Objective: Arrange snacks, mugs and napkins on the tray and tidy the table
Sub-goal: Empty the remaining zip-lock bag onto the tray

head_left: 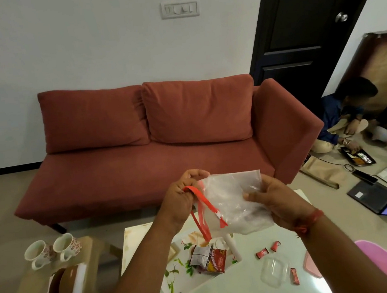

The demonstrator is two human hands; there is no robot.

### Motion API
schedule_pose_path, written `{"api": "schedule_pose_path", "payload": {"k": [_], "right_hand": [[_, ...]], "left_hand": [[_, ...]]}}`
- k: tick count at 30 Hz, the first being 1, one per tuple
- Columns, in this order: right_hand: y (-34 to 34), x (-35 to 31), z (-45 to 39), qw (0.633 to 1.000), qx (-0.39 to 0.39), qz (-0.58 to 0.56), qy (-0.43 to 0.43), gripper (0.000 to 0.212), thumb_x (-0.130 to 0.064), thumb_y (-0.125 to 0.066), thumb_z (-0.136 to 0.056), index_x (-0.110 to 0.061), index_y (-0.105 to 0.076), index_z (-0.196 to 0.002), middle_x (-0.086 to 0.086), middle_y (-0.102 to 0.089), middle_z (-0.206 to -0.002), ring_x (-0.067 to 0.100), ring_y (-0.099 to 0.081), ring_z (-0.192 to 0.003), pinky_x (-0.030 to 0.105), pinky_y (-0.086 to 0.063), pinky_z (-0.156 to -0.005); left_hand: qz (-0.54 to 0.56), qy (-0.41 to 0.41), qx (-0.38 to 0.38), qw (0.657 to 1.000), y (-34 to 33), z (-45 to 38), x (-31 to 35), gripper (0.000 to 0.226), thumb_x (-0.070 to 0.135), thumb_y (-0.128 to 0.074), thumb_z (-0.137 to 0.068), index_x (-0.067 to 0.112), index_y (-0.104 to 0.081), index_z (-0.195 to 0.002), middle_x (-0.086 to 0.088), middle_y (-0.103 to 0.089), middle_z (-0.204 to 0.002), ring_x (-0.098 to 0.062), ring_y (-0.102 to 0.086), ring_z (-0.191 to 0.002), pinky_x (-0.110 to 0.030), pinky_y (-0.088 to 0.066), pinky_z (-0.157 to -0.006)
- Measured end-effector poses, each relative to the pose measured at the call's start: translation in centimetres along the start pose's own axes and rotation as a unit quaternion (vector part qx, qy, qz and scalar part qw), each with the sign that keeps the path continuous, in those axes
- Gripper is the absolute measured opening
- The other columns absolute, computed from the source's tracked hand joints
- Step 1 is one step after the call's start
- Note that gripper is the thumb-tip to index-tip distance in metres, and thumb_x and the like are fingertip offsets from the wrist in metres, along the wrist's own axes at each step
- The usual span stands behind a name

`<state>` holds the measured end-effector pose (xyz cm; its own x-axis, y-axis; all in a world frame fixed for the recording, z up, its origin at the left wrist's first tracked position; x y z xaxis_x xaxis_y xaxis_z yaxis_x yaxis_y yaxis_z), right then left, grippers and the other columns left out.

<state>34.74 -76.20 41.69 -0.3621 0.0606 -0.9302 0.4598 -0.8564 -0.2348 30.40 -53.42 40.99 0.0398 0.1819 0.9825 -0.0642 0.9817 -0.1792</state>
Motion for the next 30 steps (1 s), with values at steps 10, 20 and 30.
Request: {"api": "schedule_pose_path", "payload": {"k": [10,20,30], "right_hand": [[1.1,0.4,-0.6,0.984,0.080,0.131,0.085,0.050,0.016,-0.052,-0.088,-0.025,-0.069,-0.111,0.004,-0.069,-0.111,0.029,-0.067,-0.104,0.047,-0.062,-0.072],[7.0,8.5,-0.2,0.985,0.096,0.141,-0.006,0.045,-0.006,-0.065,-0.082,-0.032,-0.063,-0.118,0.007,-0.067,-0.118,0.027,-0.066,-0.109,0.051,-0.057,-0.090],[24.0,20.5,2.8,0.961,0.190,-0.083,-0.182,0.040,-0.001,-0.063,-0.092,-0.003,-0.052,-0.131,0.014,-0.067,-0.093,0.022,-0.068,-0.063,0.037,-0.059,-0.055]], "left_hand": [[0.330,0.146,-0.196,0.912,2.0,0.1,-3.7,0.090,0.022,-0.082,-0.067,0.019,-0.038,-0.146,-0.016,-0.055,-0.132,-0.037,-0.054,-0.117,-0.066,-0.033,-0.105],[-0.118,0.245,-0.011,0.962,-5.6,-2.2,-10.9,0.056,0.011,-0.075,-0.081,0.032,-0.051,-0.128,-0.002,-0.063,-0.120,-0.020,-0.065,-0.103,-0.048,-0.057,-0.091],[-0.146,0.297,0.028,0.943,-18.6,-7.1,-26.5,0.057,-0.003,-0.067,-0.077,0.030,-0.052,-0.122,-0.005,-0.060,-0.121,-0.025,-0.061,-0.107,-0.040,-0.057,-0.086]]}}
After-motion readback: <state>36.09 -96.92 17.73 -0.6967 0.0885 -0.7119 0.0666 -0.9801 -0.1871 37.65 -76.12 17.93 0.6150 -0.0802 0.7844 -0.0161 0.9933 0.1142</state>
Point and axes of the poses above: each hand's wrist, its own z-axis away from the middle knuckle, its own y-axis out of the back of the hand, x = y × z, the point moved 1 cm from there along -z, towards the middle knuckle
